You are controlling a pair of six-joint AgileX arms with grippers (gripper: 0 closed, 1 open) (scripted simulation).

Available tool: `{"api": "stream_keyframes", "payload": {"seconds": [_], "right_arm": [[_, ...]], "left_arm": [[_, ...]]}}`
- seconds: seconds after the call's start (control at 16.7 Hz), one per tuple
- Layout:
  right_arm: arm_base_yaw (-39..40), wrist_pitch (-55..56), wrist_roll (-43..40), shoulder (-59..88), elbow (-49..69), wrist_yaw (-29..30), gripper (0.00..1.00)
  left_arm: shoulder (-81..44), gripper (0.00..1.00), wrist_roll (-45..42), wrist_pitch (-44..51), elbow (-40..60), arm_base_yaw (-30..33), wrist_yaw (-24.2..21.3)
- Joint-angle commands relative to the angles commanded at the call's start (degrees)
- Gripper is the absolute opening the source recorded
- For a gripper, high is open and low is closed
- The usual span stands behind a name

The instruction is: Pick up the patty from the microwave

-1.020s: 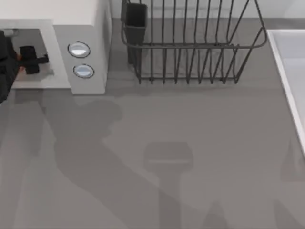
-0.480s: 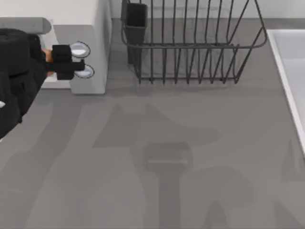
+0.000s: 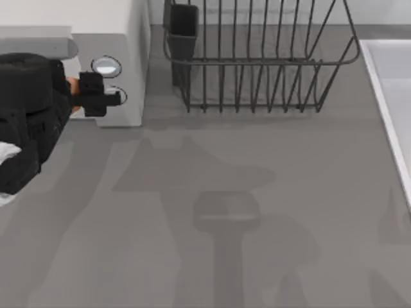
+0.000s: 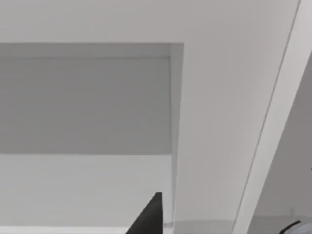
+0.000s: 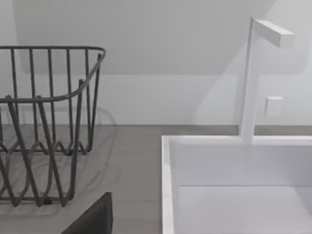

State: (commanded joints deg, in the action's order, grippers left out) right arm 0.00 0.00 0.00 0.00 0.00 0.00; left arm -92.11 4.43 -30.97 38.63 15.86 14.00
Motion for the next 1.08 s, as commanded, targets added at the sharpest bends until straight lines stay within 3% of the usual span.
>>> {"api": "stream_keyframes", "payload": {"seconds": [0.48, 0.9, 1.08], "right_arm": [[0.0, 0.0, 0.0, 0.0, 0.0, 0.0, 1.0], [0.0, 0.0, 0.0, 0.0, 0.0, 0.0, 1.0], [0.0, 0.0, 0.0, 0.0, 0.0, 0.0, 1.0]], "left_arm": [[-20.59, 0.0, 0.04, -30.29, -6.78, 0.64, -0.39], [-24.72, 0.0, 0.01, -35.42, -8.63, 0.67, -0.58], [-24.72, 0.23, 0.01, -35.42, -8.63, 0.67, -0.58]]}}
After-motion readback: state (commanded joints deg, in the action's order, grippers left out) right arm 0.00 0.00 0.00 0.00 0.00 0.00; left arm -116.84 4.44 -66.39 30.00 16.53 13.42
